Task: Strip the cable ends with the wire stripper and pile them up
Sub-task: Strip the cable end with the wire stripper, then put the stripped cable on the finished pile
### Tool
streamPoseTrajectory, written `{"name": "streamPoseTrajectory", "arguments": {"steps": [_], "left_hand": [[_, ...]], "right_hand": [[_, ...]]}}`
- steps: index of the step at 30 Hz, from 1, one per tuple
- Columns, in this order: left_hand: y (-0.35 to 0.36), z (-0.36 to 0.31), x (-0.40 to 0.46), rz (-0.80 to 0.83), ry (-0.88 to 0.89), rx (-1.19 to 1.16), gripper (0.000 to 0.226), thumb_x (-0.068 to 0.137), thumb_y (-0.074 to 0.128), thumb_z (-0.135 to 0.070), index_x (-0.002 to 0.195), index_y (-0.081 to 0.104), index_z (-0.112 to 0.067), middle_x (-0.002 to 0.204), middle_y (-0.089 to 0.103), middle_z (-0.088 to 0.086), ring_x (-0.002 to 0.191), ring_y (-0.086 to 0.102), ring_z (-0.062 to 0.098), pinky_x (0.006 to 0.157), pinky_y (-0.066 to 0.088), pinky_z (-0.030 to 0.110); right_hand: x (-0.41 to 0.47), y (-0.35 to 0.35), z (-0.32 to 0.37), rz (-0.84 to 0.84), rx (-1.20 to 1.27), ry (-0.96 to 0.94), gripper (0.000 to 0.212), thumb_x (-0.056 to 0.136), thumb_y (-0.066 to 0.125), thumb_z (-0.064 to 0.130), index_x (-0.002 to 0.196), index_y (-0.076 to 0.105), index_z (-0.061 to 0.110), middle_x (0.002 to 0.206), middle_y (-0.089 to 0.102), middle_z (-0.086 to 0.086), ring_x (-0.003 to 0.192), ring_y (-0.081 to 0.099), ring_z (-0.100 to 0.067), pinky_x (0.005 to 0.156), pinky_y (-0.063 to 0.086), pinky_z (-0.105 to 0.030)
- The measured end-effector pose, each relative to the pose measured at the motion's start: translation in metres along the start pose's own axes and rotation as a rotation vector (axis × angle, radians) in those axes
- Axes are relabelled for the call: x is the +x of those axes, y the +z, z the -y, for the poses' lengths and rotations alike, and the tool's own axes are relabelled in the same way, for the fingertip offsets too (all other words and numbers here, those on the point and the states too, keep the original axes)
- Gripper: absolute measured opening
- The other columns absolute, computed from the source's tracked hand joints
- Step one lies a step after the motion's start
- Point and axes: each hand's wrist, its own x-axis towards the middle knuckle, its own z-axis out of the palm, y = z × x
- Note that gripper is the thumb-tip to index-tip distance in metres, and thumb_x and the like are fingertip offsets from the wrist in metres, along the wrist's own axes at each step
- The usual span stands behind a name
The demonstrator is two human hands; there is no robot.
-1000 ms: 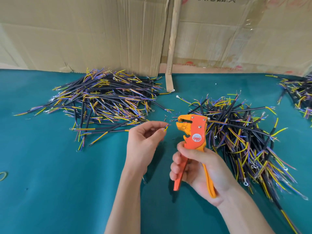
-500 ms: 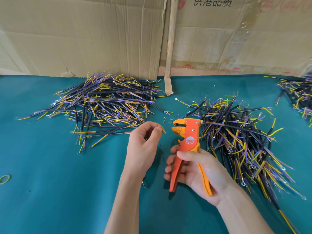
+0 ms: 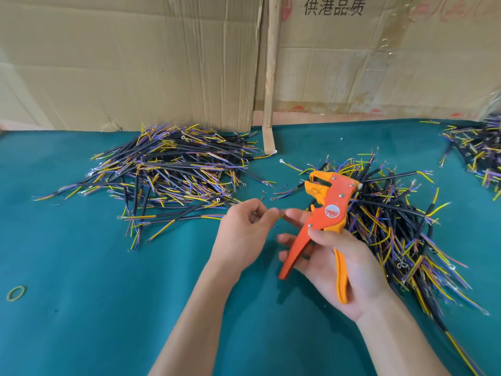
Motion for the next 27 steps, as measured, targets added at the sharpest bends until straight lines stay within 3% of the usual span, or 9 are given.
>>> {"name": "streamPoseTrajectory", "arguments": {"steps": [2, 6, 11, 14, 17, 20, 22, 25, 27], "left_hand": [[0.000, 0.002, -0.001, 0.042, -0.013, -0.016, 0.033, 0.097, 0.064, -0.037, 0.073, 0.062, -0.014, 0.059, 0.055, 0.005, 0.056, 0.041, 0.015, 0.059, 0.034, 0.031], [-0.005, 0.004, -0.006, 0.179, -0.021, -0.021, 0.028, 0.106, 0.049, -0.028, 0.090, 0.071, -0.019, 0.061, 0.066, -0.007, 0.050, 0.044, 0.006, 0.055, 0.036, 0.024], [-0.029, -0.004, -0.009, 0.323, -0.079, -0.333, 0.024, 0.102, 0.046, 0.002, 0.105, 0.070, 0.000, 0.086, 0.076, 0.014, 0.057, 0.042, 0.011, 0.050, 0.035, 0.019], [-0.026, -0.025, 0.002, 0.249, -0.040, -0.370, 0.019, 0.099, 0.050, 0.006, 0.104, 0.068, 0.002, 0.087, 0.076, 0.016, 0.058, 0.054, 0.011, 0.054, 0.047, 0.018], [0.002, -0.067, 0.021, 0.310, 0.015, -0.448, 0.014, 0.100, 0.050, 0.007, 0.108, 0.061, 0.005, 0.081, 0.073, 0.015, 0.057, 0.066, 0.013, 0.056, 0.056, 0.021], [0.044, -0.106, 0.043, 0.369, 0.023, -0.523, 0.015, 0.101, 0.049, 0.007, 0.114, 0.056, 0.006, 0.084, 0.066, 0.020, 0.056, 0.068, 0.015, 0.059, 0.061, 0.024], [0.068, -0.122, 0.054, 0.363, 0.018, -0.432, 0.019, 0.099, 0.056, 0.003, 0.118, 0.057, 0.006, 0.090, 0.066, 0.022, 0.066, 0.070, 0.021, 0.073, 0.061, 0.030], [0.083, -0.127, 0.065, 0.345, 0.167, -0.014, 0.032, 0.095, 0.067, -0.016, 0.126, 0.065, -0.008, 0.118, 0.071, 0.014, 0.112, 0.066, 0.026, 0.104, 0.047, 0.032], [0.074, -0.121, 0.067, 0.364, 0.255, 0.164, 0.033, 0.096, 0.067, -0.026, 0.126, 0.067, -0.011, 0.125, 0.068, 0.010, 0.121, 0.061, 0.025, 0.105, 0.043, 0.030]], "right_hand": [[0.000, 0.000, 0.000, 0.029, -0.036, -0.003, 0.056, 0.074, 0.075, 0.008, 0.127, 0.064, -0.007, 0.129, 0.064, -0.024, 0.094, 0.068, -0.037, 0.076, 0.058, -0.047], [0.002, 0.002, -0.004, -0.008, -0.092, 0.015, 0.051, 0.078, 0.069, 0.007, 0.127, 0.067, -0.002, 0.104, 0.065, -0.027, 0.085, 0.066, -0.032, 0.075, 0.057, -0.046], [0.004, -0.003, -0.001, -0.117, -0.001, -0.041, 0.058, 0.073, 0.071, 0.001, 0.131, 0.063, -0.001, 0.132, 0.067, -0.018, 0.084, 0.070, -0.030, 0.074, 0.059, -0.046], [0.004, -0.003, -0.002, -0.138, 0.002, 0.006, 0.055, 0.070, 0.071, -0.001, 0.124, 0.066, -0.004, 0.130, 0.067, -0.022, 0.084, 0.071, -0.032, 0.074, 0.060, -0.048], [0.005, 0.001, -0.008, -0.116, 0.043, 0.095, 0.065, 0.059, 0.072, -0.011, 0.122, 0.063, -0.008, 0.122, 0.068, -0.028, 0.082, 0.070, -0.039, 0.075, 0.060, -0.053], [0.004, 0.006, -0.012, -0.084, -0.020, 0.172, 0.045, 0.076, 0.061, -0.010, 0.121, 0.058, -0.004, 0.107, 0.066, -0.032, 0.085, 0.068, -0.041, 0.072, 0.060, -0.053], [0.004, 0.007, -0.014, -0.093, -0.066, 0.216, 0.037, 0.090, 0.052, -0.012, 0.127, 0.052, -0.011, 0.111, 0.057, -0.038, 0.094, 0.063, -0.043, 0.071, 0.059, -0.052], [0.003, 0.013, -0.021, -0.073, -0.049, 0.281, 0.036, 0.100, 0.046, -0.005, 0.134, 0.045, -0.015, 0.114, 0.059, -0.033, 0.096, 0.064, -0.041, 0.071, 0.059, -0.050], [0.003, 0.017, -0.026, -0.069, -0.049, 0.325, 0.035, 0.104, 0.050, 0.006, 0.135, 0.045, -0.011, 0.122, 0.054, -0.039, 0.102, 0.061, -0.045, 0.071, 0.058, -0.056]]}}
